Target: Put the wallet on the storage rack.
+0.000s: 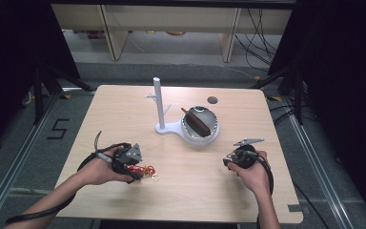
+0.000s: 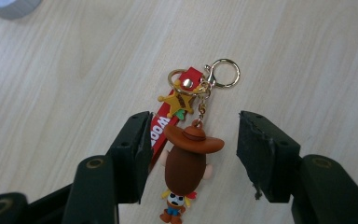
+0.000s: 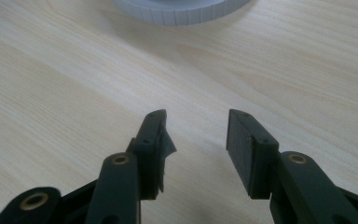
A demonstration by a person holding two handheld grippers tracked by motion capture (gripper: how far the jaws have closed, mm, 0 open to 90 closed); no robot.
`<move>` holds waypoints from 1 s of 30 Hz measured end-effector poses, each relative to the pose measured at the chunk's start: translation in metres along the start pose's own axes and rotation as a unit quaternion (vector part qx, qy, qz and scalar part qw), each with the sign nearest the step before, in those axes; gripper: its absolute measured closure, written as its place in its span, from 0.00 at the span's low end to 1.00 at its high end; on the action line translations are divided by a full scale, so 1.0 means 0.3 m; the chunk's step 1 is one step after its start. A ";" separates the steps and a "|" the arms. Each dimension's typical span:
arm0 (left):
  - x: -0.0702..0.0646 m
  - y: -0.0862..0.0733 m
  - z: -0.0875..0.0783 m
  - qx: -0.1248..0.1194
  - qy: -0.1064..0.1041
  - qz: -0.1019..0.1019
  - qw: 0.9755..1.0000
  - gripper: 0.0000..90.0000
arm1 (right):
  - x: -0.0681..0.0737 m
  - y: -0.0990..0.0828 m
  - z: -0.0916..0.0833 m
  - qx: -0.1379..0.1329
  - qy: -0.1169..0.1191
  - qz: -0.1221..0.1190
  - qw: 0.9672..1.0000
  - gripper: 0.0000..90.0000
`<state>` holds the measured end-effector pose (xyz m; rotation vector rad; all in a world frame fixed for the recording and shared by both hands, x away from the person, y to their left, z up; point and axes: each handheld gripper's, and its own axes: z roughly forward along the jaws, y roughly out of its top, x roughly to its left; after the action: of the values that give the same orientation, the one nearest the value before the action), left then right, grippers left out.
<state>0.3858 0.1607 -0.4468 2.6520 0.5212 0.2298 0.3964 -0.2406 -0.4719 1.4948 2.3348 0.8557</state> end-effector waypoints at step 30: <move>0.064 -0.047 -0.016 0.055 0.018 -0.337 0.940 0.45 | 0.003 -0.001 0.005 0.003 0.005 0.005 1.000 0.63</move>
<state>0.3977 0.1819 -0.4470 2.3983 1.4377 0.0352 0.3963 -0.2394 -0.4732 1.5088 2.3410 0.8604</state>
